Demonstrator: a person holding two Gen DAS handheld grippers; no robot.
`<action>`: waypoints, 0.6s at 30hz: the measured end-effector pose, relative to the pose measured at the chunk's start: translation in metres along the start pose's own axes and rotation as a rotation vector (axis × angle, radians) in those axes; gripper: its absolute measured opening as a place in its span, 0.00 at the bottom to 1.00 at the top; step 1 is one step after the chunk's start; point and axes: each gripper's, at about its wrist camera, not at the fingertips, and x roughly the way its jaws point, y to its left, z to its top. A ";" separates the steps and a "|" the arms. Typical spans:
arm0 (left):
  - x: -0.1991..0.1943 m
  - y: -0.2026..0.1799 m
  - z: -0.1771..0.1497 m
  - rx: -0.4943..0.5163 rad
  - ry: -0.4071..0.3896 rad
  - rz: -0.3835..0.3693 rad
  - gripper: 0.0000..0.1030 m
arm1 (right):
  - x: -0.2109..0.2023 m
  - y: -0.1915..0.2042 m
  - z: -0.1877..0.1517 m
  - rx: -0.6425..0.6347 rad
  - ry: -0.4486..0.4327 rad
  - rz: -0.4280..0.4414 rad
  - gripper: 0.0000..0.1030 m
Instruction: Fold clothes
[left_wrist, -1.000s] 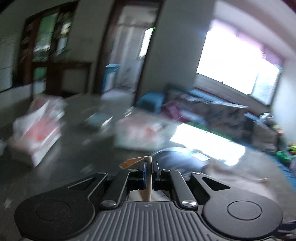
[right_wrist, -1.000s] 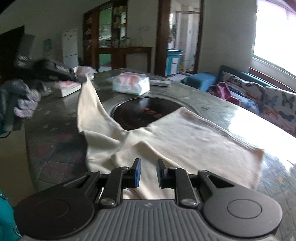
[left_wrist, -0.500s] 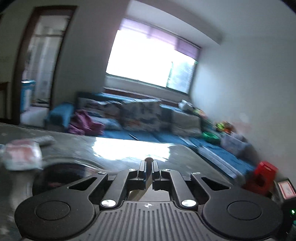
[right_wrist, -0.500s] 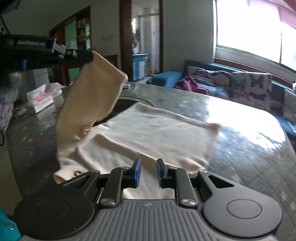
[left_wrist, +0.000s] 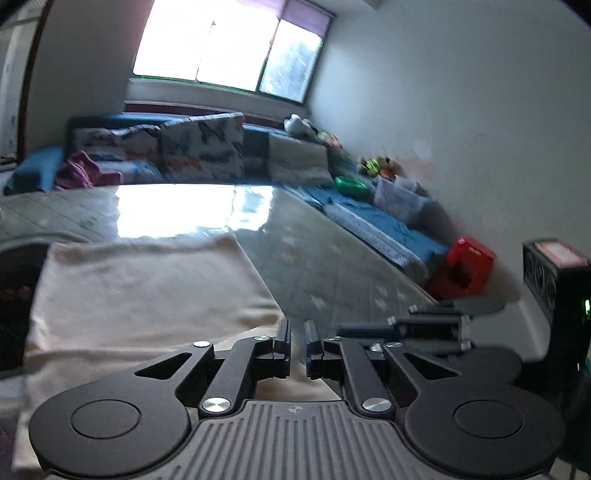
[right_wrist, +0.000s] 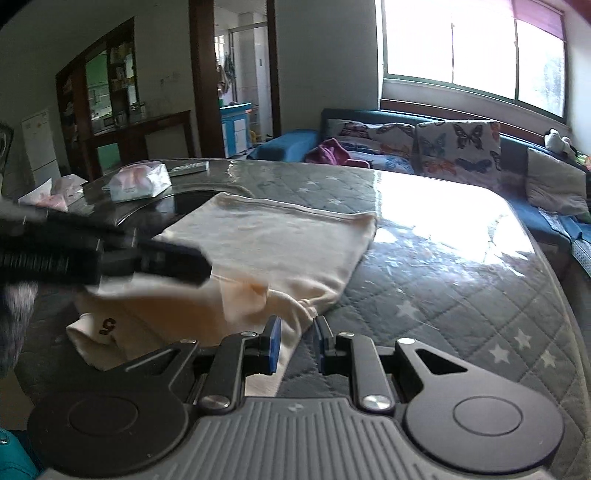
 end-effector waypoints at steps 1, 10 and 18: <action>0.001 0.000 -0.002 0.006 0.011 -0.006 0.11 | 0.000 -0.001 0.000 0.005 0.001 -0.002 0.17; -0.029 0.044 -0.020 0.001 0.042 0.095 0.16 | 0.016 0.012 0.007 -0.007 0.018 0.050 0.17; -0.089 0.110 -0.051 -0.049 0.056 0.344 0.31 | 0.045 0.024 0.011 -0.002 0.060 0.087 0.17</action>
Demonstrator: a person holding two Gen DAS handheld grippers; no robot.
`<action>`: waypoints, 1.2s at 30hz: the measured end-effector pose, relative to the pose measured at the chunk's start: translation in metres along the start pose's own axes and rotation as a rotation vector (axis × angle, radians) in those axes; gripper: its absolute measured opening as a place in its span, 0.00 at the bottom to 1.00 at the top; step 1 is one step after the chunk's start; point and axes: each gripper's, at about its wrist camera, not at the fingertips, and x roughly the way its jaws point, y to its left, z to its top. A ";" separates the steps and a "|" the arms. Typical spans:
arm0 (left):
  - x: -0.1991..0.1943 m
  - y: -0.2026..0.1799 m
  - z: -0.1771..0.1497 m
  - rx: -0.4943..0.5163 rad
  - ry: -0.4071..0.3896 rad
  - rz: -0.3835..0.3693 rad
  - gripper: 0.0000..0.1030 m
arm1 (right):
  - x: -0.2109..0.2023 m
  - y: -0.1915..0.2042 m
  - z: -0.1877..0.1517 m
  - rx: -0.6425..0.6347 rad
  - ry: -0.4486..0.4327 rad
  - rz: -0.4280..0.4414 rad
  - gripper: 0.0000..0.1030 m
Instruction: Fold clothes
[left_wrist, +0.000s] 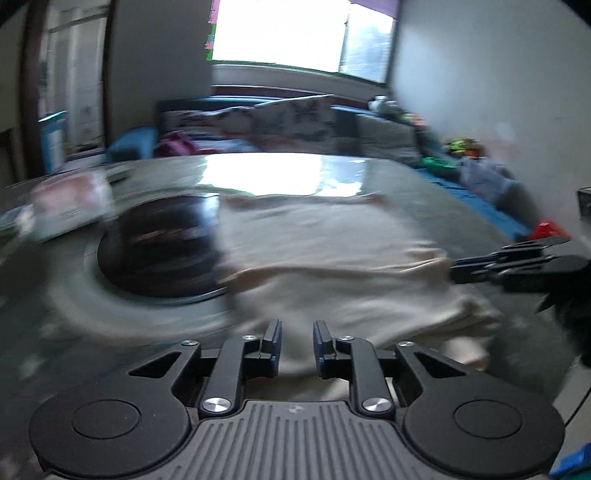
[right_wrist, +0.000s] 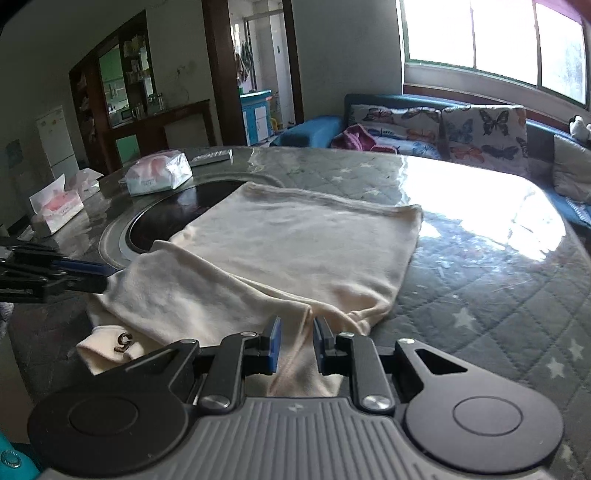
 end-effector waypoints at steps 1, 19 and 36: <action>-0.004 0.005 -0.004 -0.003 0.002 0.015 0.34 | 0.003 0.001 0.000 0.000 0.007 -0.002 0.17; -0.004 0.003 -0.022 0.076 -0.009 0.017 0.10 | 0.016 0.005 0.001 0.029 0.028 -0.057 0.17; -0.001 0.005 -0.024 0.101 0.003 0.039 0.03 | 0.009 -0.001 0.004 0.056 -0.002 -0.110 0.03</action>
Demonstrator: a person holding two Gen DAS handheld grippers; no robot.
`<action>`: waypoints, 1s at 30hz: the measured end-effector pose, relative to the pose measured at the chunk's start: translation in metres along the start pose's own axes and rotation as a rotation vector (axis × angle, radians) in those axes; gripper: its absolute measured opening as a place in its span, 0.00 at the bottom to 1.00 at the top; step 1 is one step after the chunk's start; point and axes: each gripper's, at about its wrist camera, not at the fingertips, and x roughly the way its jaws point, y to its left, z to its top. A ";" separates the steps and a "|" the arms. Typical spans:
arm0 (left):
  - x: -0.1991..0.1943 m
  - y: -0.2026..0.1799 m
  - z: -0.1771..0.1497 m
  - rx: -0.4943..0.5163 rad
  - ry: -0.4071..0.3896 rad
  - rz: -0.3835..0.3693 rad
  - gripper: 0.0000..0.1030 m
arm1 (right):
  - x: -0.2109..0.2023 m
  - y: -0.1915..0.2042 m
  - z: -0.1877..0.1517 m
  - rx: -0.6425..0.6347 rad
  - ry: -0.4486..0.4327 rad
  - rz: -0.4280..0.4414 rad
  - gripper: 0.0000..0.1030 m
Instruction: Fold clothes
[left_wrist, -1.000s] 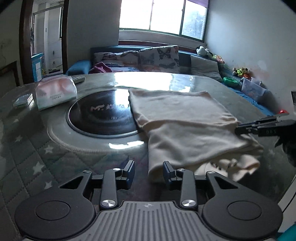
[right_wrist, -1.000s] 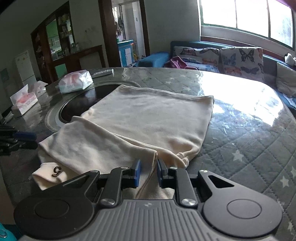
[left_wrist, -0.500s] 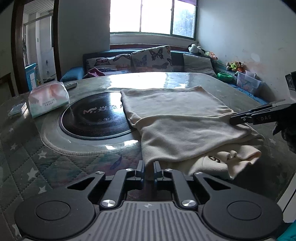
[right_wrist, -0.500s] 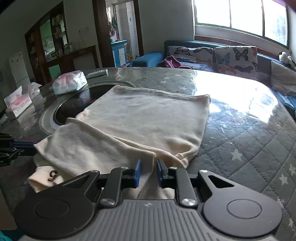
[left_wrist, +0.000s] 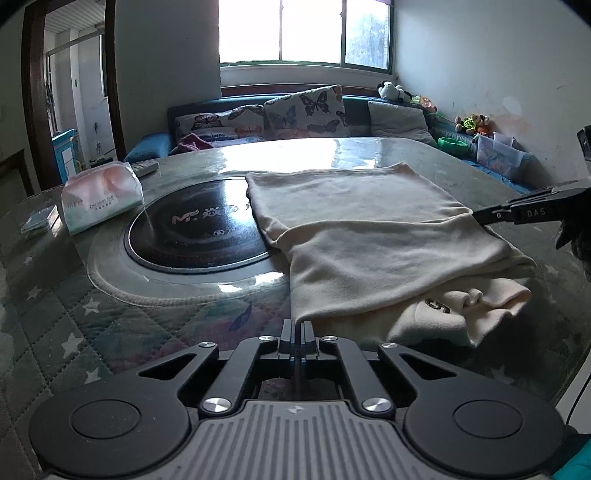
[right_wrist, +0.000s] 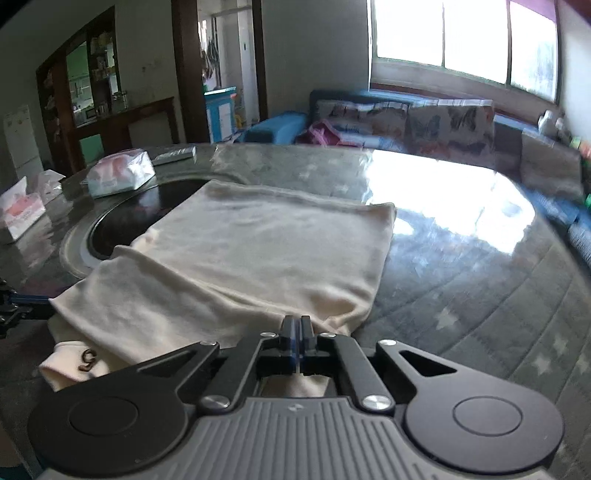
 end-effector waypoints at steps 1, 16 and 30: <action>0.000 0.000 0.000 0.000 0.000 -0.001 0.03 | -0.001 -0.001 -0.001 0.009 -0.004 0.009 0.04; -0.013 0.012 0.016 0.027 -0.022 0.034 0.05 | -0.011 -0.004 0.002 0.046 -0.056 0.043 0.14; 0.035 -0.023 0.056 0.120 -0.057 -0.077 0.06 | 0.005 -0.001 0.001 0.057 -0.001 0.072 0.24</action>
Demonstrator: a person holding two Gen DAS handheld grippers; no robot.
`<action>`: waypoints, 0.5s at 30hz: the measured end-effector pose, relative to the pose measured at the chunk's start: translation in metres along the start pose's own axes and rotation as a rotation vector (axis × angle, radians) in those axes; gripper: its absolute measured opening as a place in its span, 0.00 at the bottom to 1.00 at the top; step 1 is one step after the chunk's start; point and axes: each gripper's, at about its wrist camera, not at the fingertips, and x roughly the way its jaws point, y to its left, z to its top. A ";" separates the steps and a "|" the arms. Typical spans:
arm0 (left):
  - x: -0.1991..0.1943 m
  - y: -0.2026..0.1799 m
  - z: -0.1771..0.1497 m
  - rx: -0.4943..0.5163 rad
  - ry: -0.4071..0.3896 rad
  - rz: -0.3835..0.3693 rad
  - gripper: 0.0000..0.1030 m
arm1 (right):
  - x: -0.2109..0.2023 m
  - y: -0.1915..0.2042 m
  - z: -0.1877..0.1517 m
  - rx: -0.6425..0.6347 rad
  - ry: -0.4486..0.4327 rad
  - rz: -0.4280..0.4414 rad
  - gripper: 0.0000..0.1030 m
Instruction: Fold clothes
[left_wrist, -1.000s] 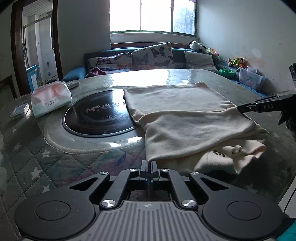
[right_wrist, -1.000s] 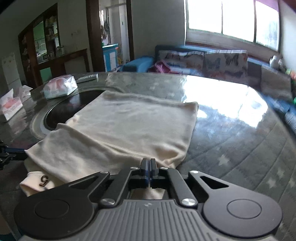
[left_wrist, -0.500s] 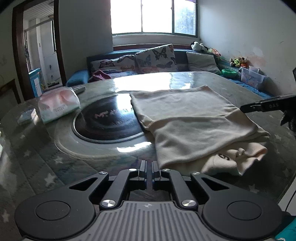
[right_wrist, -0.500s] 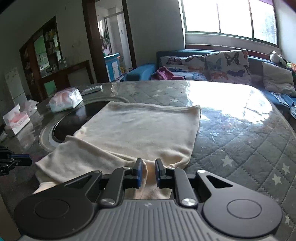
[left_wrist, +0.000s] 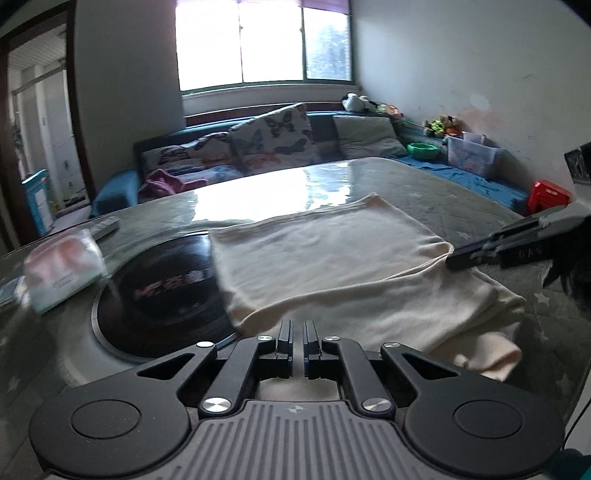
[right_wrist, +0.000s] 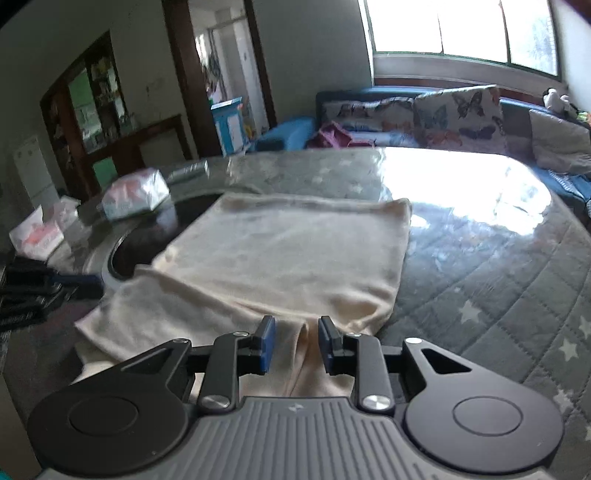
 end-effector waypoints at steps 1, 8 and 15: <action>0.005 0.000 0.002 0.000 0.004 -0.005 0.06 | 0.003 0.001 -0.002 -0.002 0.009 -0.001 0.24; 0.031 0.001 0.010 0.001 0.017 -0.011 0.06 | 0.003 0.011 -0.001 -0.051 -0.008 -0.044 0.07; 0.045 0.006 0.005 -0.011 0.041 0.007 0.09 | 0.009 0.009 -0.001 -0.052 -0.004 -0.070 0.10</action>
